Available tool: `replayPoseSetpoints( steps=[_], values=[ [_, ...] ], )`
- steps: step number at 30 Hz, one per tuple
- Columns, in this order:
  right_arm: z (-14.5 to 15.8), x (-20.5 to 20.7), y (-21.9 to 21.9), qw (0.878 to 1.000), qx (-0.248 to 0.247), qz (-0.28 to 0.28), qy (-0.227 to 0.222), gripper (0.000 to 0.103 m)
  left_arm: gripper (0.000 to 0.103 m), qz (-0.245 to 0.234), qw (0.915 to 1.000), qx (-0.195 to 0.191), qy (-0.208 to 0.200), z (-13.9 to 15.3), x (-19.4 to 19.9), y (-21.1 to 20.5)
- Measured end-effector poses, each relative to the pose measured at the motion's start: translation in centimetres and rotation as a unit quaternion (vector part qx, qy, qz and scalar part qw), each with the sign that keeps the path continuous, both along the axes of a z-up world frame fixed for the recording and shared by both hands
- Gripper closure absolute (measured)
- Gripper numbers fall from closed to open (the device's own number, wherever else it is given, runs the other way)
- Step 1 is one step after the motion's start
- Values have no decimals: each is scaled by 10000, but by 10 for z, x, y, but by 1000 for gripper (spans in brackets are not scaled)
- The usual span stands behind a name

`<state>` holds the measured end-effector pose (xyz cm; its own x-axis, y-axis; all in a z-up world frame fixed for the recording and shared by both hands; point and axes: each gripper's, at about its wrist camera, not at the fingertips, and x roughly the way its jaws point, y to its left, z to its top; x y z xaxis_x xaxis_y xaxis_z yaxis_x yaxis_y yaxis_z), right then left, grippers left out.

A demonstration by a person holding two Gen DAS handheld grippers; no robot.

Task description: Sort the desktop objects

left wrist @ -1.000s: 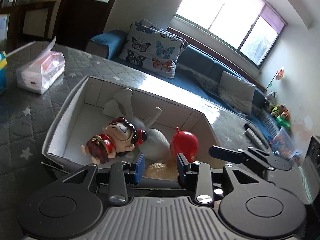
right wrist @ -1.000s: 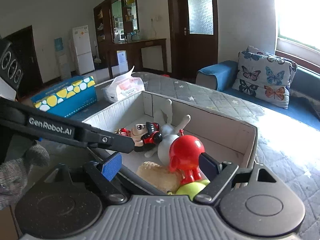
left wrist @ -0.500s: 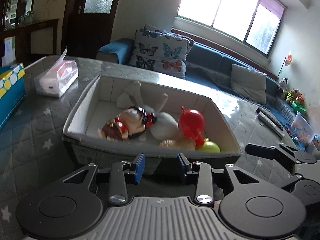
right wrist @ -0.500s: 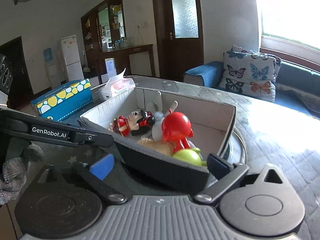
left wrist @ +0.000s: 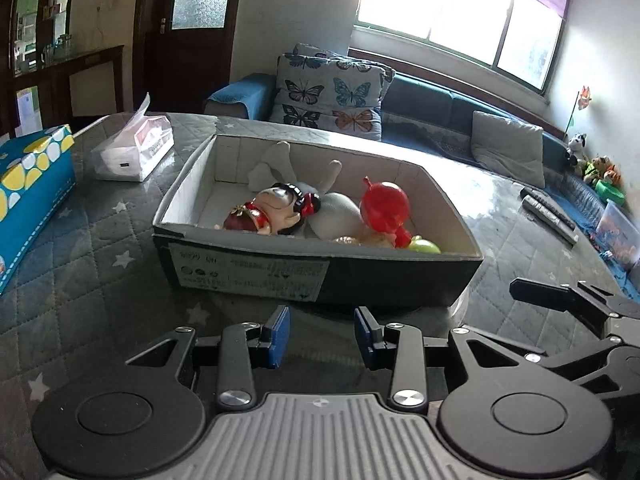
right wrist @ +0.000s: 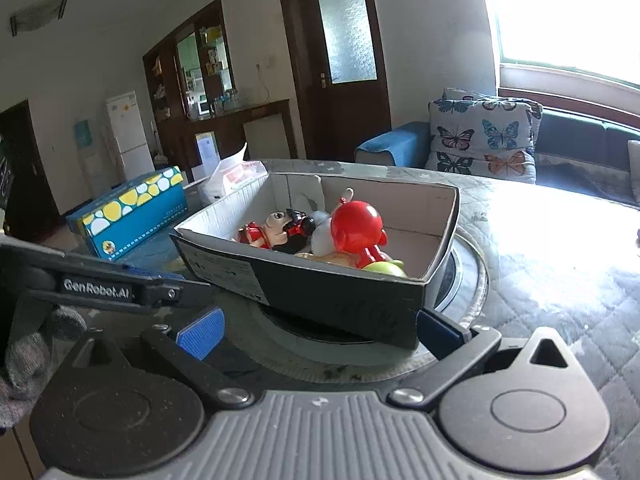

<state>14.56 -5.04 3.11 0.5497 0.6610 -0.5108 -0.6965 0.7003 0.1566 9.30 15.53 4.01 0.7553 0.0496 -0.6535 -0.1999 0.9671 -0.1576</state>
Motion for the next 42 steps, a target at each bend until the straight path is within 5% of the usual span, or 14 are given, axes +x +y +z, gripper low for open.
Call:
replayPoseSetpoints(
  steps=[42],
  values=[
    [-15,-28,11,9992,-173,-209,291,0,64,452,9937,982,285,-14,-29,-18]
  ],
)
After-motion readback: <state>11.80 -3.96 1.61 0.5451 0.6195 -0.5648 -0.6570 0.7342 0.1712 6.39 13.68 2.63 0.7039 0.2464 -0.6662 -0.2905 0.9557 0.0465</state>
